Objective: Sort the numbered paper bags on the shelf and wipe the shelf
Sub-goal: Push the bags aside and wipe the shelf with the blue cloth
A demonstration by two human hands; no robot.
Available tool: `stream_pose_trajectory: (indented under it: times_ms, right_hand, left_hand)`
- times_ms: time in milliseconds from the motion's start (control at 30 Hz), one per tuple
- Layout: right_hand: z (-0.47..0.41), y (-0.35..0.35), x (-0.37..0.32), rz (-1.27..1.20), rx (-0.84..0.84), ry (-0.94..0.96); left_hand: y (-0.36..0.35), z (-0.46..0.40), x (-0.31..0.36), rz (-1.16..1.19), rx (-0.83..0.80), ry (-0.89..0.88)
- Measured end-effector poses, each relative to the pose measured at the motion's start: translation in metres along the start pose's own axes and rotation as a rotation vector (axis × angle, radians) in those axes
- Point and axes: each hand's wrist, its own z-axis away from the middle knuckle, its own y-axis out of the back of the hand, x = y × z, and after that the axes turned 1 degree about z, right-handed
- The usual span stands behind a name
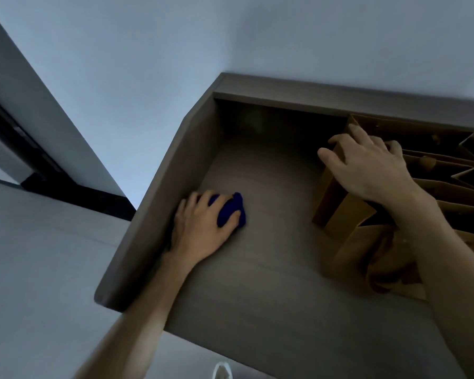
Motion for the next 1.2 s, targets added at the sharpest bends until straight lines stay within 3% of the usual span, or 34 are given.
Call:
stream_pose_trajectory:
  times_ms: [233, 500, 667, 1033, 1200]
  right_hand:
    - [0.006, 0.003, -0.003, -0.009, -0.002, -0.009]
    - [0.007, 0.001, -0.003, -0.016, 0.016, 0.007]
    - [0.006, 0.001, -0.003, -0.015, -0.003, 0.001]
    - [0.007, 0.001, -0.005, -0.005, 0.008, -0.016]
    - [0.006, 0.000, -0.006, -0.009, 0.016, -0.027]
  left_hand:
    - [-0.013, -0.084, 0.017, 0.054, -0.021, -0.006]
    - [-0.002, 0.019, 0.021, 0.037, 0.014, -0.080]
    - [-0.002, 0.054, 0.021, -0.042, 0.030, -0.006]
    - [-0.025, -0.142, 0.024, 0.011, -0.002, 0.057]
    - [-0.028, -0.187, 0.054, -0.076, -0.066, 0.110]
